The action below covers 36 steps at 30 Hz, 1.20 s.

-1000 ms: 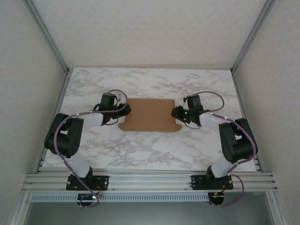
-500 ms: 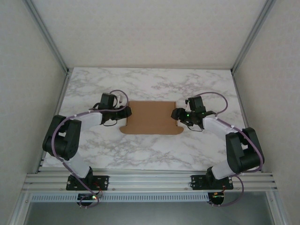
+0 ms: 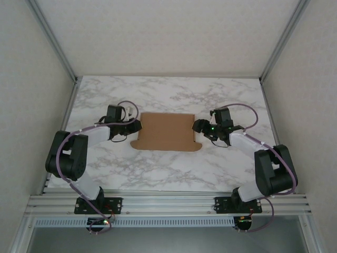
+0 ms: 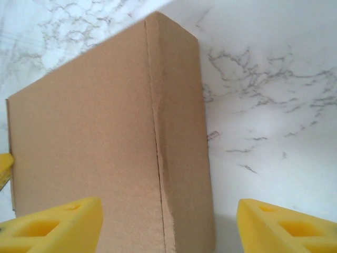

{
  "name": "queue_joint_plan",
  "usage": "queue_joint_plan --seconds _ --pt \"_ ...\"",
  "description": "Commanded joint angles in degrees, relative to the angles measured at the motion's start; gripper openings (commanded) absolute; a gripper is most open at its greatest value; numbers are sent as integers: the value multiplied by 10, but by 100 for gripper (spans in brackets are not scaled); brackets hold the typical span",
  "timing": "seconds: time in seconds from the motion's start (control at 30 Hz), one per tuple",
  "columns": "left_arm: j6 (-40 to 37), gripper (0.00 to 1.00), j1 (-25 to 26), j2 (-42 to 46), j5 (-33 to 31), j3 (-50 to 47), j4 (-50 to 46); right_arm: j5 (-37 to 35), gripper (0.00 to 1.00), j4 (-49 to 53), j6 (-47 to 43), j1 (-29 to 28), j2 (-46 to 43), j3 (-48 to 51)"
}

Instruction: Fold the paper box

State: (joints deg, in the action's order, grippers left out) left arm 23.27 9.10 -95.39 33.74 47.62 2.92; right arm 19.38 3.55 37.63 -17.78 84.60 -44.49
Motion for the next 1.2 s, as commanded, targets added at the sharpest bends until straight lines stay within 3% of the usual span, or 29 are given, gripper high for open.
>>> queue_joint_plan --seconds 0.0,0.23,0.57,0.8,1.17 --pt "-20 14 -17 -12 2 -11 -19 28 72 -34 9 4 15 6" --pt "-25 7 -45 -35 -3 -9 -30 74 87 -121 36 13 69 25" --pt "-38 4 -59 -50 -25 -9 -51 149 85 -174 48 13 142 7" --pt "-50 0 -67 -65 -41 -7 -65 204 91 -207 59 17 185 -24" --pt "-57 0 -74 -73 -60 -8 -75 221 92 -136 29 15 183 -58"
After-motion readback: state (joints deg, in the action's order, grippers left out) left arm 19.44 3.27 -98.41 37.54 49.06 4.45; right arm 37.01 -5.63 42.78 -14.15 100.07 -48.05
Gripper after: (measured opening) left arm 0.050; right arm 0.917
